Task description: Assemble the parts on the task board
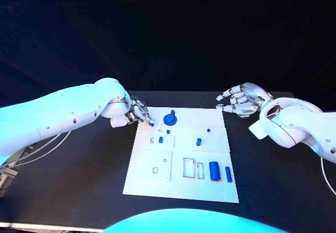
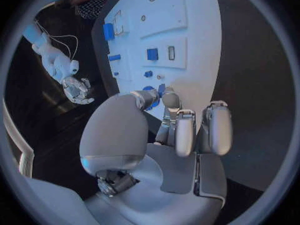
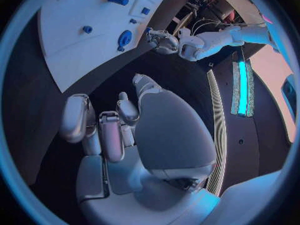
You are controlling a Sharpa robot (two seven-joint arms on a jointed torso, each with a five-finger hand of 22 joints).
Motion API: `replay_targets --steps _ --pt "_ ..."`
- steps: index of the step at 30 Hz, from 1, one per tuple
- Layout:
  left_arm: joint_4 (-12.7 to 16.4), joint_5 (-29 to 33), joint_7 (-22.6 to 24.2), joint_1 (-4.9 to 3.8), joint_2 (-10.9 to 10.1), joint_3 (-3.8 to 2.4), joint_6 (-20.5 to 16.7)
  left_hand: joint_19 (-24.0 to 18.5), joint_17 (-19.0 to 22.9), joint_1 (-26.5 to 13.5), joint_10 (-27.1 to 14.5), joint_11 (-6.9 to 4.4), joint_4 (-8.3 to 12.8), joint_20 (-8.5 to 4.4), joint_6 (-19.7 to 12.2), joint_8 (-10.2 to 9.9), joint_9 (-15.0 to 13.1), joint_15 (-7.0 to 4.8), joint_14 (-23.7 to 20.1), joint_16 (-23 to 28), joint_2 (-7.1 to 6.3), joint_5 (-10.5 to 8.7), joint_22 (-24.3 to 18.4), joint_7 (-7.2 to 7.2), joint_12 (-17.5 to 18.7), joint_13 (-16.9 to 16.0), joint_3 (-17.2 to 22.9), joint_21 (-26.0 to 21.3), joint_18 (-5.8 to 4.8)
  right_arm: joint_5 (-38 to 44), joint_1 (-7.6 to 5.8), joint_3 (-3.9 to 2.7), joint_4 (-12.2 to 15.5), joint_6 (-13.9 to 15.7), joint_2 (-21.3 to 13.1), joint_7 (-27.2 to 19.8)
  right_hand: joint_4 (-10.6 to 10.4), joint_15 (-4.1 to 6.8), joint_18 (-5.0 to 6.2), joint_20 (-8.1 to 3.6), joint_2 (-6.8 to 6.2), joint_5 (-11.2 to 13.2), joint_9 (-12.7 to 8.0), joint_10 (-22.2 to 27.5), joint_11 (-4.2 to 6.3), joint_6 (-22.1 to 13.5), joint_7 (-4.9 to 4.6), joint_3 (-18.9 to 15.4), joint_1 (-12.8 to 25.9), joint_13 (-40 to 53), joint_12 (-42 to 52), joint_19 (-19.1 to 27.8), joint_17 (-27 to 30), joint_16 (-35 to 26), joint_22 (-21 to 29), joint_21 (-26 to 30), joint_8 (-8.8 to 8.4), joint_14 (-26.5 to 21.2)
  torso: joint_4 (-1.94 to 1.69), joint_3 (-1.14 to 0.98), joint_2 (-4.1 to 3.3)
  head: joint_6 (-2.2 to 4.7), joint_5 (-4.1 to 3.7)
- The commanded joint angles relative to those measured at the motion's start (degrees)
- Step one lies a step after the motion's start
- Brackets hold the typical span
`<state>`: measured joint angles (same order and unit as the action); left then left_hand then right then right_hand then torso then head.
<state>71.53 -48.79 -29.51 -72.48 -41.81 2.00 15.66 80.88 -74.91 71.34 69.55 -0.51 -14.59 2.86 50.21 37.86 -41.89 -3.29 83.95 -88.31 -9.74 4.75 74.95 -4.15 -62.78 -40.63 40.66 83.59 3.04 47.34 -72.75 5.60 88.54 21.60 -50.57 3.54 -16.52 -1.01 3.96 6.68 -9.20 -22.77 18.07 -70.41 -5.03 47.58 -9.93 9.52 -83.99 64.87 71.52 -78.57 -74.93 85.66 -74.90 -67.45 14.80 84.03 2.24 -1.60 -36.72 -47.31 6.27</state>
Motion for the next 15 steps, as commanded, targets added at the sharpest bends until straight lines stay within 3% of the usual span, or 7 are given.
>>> replay_targets --steps 1,9,15 --pt "2.97 1.39 0.19 -0.07 -1.38 -0.08 -3.16 0.30 -12.34 -1.00 0.65 -0.11 9.38 -0.08 0.65 0.29 -3.05 -0.44 5.17 -0.29 -0.34 0.84 1.39 0.50 -0.42 -0.55 9.96 0.22 0.10 0.48 0.26 0.02 -0.06 -0.77 -0.04 -0.37 -0.02 0.40 1.10 -0.08 -0.06 -0.38 -0.07 0.34 0.10 -0.30 0.01 0.42 0.27 -0.05 -0.19 0.25 -4.74 -0.23 -2.06 0.37 0.19 3.38 -0.19 0.05 0.17 0.00 -0.06" --pt "8.68 -3.59 0.70 0.27 -3.75 0.18 -6.35 0.63 -12.52 -2.36 1.53 -0.31 10.49 -0.26 1.15 0.55 -3.29 -0.63 5.25 -0.37 -1.01 2.12 1.84 0.71 -0.95 -1.38 11.34 0.41 0.00 0.43 0.67 0.03 -0.17 -0.61 -0.10 -0.55 -0.02 0.40 1.10 -0.08 -0.06 -0.38 -0.07 0.34 0.10 -0.30 0.01 0.42 0.27 -0.05 -0.19 0.25 -4.74 -0.23 -2.06 0.37 0.19 3.38 -0.23 0.15 0.08 -0.15 0.35" --pt "10.90 -7.04 0.81 1.42 -4.47 0.45 -7.58 0.72 -12.58 -2.90 1.96 -0.40 10.86 -0.34 1.40 0.65 -3.37 -0.71 5.28 -0.40 -1.24 2.77 1.96 0.80 -1.20 -1.77 11.79 0.46 -0.02 0.43 0.80 0.04 -0.20 -0.57 -0.14 -0.59 -0.02 0.40 1.10 -0.08 -0.06 -0.38 -0.07 0.34 0.10 -0.30 0.01 0.42 0.27 -0.05 -0.19 0.25 -4.74 -0.23 -2.06 0.37 0.19 3.38 -0.19 0.07 0.10 -0.50 0.54"
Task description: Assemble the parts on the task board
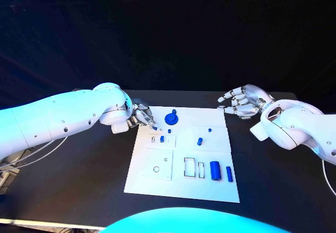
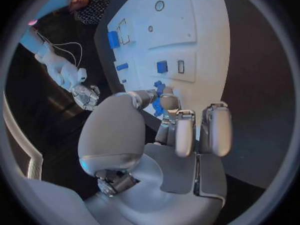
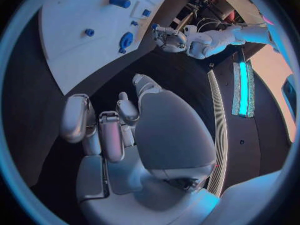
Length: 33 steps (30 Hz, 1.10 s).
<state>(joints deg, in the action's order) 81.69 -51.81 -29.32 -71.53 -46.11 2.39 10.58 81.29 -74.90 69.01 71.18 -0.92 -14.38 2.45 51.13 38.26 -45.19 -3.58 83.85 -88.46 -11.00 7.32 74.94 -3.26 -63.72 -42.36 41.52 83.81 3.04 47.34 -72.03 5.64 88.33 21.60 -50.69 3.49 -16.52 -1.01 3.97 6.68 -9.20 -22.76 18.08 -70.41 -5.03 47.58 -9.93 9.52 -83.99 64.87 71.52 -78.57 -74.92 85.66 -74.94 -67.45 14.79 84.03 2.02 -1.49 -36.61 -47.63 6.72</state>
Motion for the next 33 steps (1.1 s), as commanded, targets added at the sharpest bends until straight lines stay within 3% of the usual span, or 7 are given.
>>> replay_targets --steps 1,7,12,33 --pt "0.98 -4.38 0.62 0.78 -0.23 0.09 -2.68 0.41 -12.66 -0.80 0.54 -0.05 10.81 0.04 0.60 0.30 -0.09 -0.46 5.42 -0.30 -0.05 0.52 2.11 -0.04 -0.40 -0.27 11.13 0.30 -0.05 0.43 0.09 0.00 0.00 -0.56 -0.03 -0.55 -0.02 0.40 1.10 -0.09 -0.07 -0.38 -0.08 0.34 0.10 -0.30 0.01 0.42 0.27 -0.05 -0.20 0.25 -4.75 -0.23 -2.02 0.37 0.19 3.38 0.07 -0.04 -0.06 -0.18 0.12" --pt "1.87 -6.65 0.65 2.15 -0.29 0.38 -3.09 0.52 -12.73 -1.43 0.88 -0.15 11.29 -0.07 0.83 0.37 -0.17 -0.56 5.45 -0.33 -0.30 1.63 2.26 0.06 -0.51 -0.50 11.60 0.36 -0.08 0.61 0.18 0.01 -0.01 -0.54 -0.06 -0.59 -0.02 0.40 1.10 -0.09 -0.07 -0.38 -0.08 0.34 0.10 -0.30 0.01 0.42 0.27 -0.05 -0.20 0.25 -4.75 -0.23 -2.02 0.37 0.19 3.38 0.15 0.00 -0.11 -0.26 0.13" --pt "2.57 -9.40 0.98 2.78 -0.35 0.66 -2.80 0.58 -12.84 -1.72 1.01 -0.18 11.48 -0.10 0.92 0.39 -0.21 -0.59 5.49 -0.39 -0.41 2.14 2.34 0.09 -0.55 -0.58 11.74 0.39 -0.10 0.79 0.25 0.01 0.01 -0.57 -0.15 -0.59 -0.02 0.40 1.10 -0.09 -0.07 -0.38 -0.08 0.34 0.10 -0.30 0.01 0.42 0.27 -0.05 -0.20 0.25 -4.75 -0.23 -2.02 0.37 0.19 3.38 0.07 -0.04 -0.11 -0.48 0.16" --pt "3.44 -11.55 0.89 3.07 -0.96 0.88 1.17 0.69 -12.99 -1.94 1.20 -0.21 11.64 -0.13 1.02 0.42 -0.24 -0.61 5.53 -0.46 -0.50 2.62 2.51 0.13 -0.71 -0.88 11.86 0.46 -0.14 1.23 0.30 0.01 0.01 -0.61 -0.18 -0.53 -0.02 0.40 1.10 -0.09 -0.07 -0.38 -0.08 0.34 0.10 -0.30 0.01 0.42 0.27 -0.05 -0.20 0.25 -4.75 -0.23 -2.02 0.37 0.19 3.38 0.13 -0.07 -0.09 -0.90 0.42"
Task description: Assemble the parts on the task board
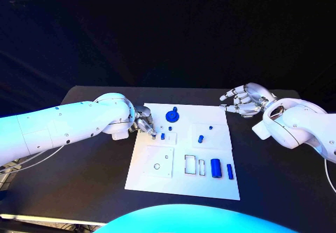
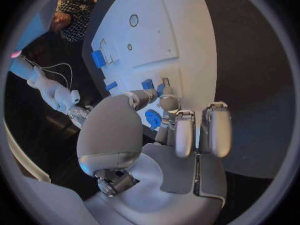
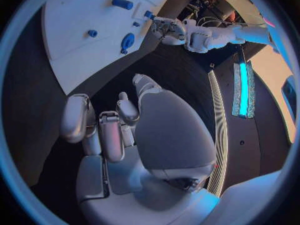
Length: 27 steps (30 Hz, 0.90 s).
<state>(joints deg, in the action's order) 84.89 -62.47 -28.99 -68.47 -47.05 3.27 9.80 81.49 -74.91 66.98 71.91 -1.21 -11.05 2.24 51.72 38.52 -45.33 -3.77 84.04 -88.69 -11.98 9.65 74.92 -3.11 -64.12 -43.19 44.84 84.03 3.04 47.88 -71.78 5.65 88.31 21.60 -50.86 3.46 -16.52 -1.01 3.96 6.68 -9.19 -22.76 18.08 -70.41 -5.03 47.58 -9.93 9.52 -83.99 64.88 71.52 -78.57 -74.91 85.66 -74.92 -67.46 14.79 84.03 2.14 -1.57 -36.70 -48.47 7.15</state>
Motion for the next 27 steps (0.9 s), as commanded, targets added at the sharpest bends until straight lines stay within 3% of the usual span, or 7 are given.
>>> replay_targets --steps 1,27 --pt "0.26 -0.89 0.56 0.02 -0.04 -0.01 2.18 0.49 -12.99 0.09 0.47 0.08 8.31 0.08 0.44 0.16 -0.10 -0.42 5.33 -0.23 0.47 0.29 2.53 -0.02 -0.30 -0.05 8.53 0.24 -0.14 0.70 0.04 0.00 0.03 -0.60 -0.01 -0.49 -0.02 0.40 1.10 -0.09 -0.07 -0.39 -0.08 0.34 0.10 -0.30 0.01 0.42 0.27 -0.06 -0.20 0.25 -4.76 -0.23 -2.04 0.37 0.19 3.38 0.01 0.01 0.01 -0.11 0.00" --pt "-0.22 -1.00 0.45 0.64 0.39 0.07 3.16 0.43 -13.08 0.00 0.55 0.06 8.46 0.07 0.50 0.17 -0.12 -0.43 5.36 -0.28 0.38 0.55 2.44 0.00 -0.36 -0.15 8.61 0.20 -0.12 0.76 0.07 0.00 0.05 -0.64 -0.08 -0.54 -0.02 0.40 1.10 -0.10 -0.30 -0.68 -0.14 0.34 0.10 -0.36 0.01 0.95 0.55 -0.12 -0.20 0.21 -4.76 -0.27 -2.08 0.43 0.40 3.39 0.01 -0.03 0.04 -0.20 -0.01"
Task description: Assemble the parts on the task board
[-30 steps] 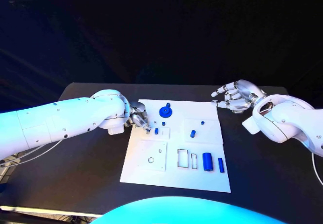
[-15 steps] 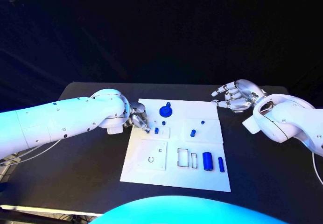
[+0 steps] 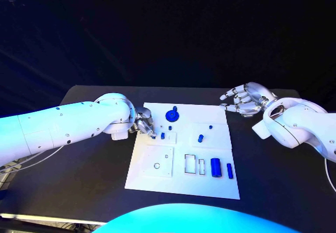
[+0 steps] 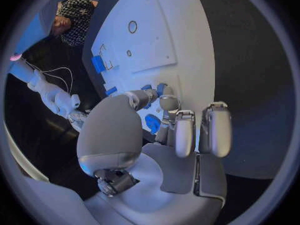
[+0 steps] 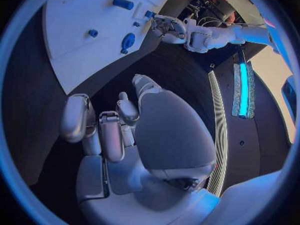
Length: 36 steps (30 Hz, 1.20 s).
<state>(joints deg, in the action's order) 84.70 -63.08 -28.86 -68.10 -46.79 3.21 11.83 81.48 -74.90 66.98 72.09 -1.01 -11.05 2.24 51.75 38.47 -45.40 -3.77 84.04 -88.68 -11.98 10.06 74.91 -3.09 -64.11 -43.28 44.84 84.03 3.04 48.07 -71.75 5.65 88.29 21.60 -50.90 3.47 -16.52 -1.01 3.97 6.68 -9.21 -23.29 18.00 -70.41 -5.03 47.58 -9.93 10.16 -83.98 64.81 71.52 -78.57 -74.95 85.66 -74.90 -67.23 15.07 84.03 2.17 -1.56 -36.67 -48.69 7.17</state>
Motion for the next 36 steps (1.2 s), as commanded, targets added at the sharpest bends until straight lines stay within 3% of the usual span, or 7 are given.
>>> replay_targets --steps 1,23,28,36 --pt "-0.04 -0.41 0.31 0.28 0.12 0.14 1.15 0.44 -13.08 0.00 0.37 -0.14 8.46 0.06 0.47 0.23 -0.05 -0.44 5.36 -0.29 0.38 0.14 2.45 -0.02 -0.36 -0.06 8.61 0.20 -0.12 0.56 0.04 0.00 0.08 -0.64 -0.05 -0.55 -0.02 0.40 1.10 -0.10 -0.29 -0.15 -0.06 0.34 0.10 -0.36 0.01 0.30 0.53 -0.05 -0.20 0.21 -4.72 -0.27 -2.10 0.20 0.13 3.39 -0.03 -0.04 0.01 -0.01 -0.05" --pt "-0.21 -1.27 0.28 0.38 0.03 0.13 -0.43 0.49 -13.22 -0.15 0.58 -0.19 8.80 0.04 0.62 0.24 -0.06 -0.46 5.41 -0.36 0.30 0.52 2.54 0.02 -0.48 -0.30 8.80 0.23 -0.14 0.57 0.04 0.00 0.12 -0.67 -0.14 -0.58 -0.02 0.40 1.10 -0.10 -0.29 -0.15 -0.06 0.34 0.10 -0.36 0.01 0.30 0.53 -0.05 -0.20 0.21 -4.72 -0.27 -2.10 0.20 0.13 3.39 -0.02 0.02 -0.01 -0.02 -0.04" --pt "0.13 -1.13 0.60 0.46 -0.14 0.11 -1.97 0.93 -13.54 -0.92 1.39 -0.33 9.59 -0.07 1.22 0.27 -0.07 -0.57 5.51 -0.53 -0.06 2.96 3.19 0.16 -0.85 -1.03 9.19 0.52 -0.28 0.57 0.06 0.00 0.08 -0.68 -0.14 -0.60 -0.02 0.40 1.10 -0.10 -0.29 -0.15 -0.06 0.34 0.10 -0.36 0.01 0.30 0.53 -0.05 -0.20 0.21 -4.72 -0.27 -2.10 0.20 0.13 3.39 -0.02 0.02 0.02 -0.02 -0.01" --pt "0.63 -0.92 0.70 0.62 -0.48 0.07 -3.57 1.18 -13.66 -1.30 1.73 -0.41 9.87 -0.13 1.47 0.27 -0.08 -0.63 5.54 -0.59 -0.18 4.25 3.57 0.23 -1.01 -1.41 9.25 0.70 -0.36 0.57 0.08 0.00 0.07 -0.71 -0.15 -0.62 -0.02 0.40 1.10 -0.10 -0.29 -0.15 -0.06 0.34 0.10 -0.36 0.01 0.30 0.53 -0.05 -0.20 0.21 -4.72 -0.27 -2.10 0.20 0.13 3.39 -0.03 -0.01 0.00 -0.10 0.00"
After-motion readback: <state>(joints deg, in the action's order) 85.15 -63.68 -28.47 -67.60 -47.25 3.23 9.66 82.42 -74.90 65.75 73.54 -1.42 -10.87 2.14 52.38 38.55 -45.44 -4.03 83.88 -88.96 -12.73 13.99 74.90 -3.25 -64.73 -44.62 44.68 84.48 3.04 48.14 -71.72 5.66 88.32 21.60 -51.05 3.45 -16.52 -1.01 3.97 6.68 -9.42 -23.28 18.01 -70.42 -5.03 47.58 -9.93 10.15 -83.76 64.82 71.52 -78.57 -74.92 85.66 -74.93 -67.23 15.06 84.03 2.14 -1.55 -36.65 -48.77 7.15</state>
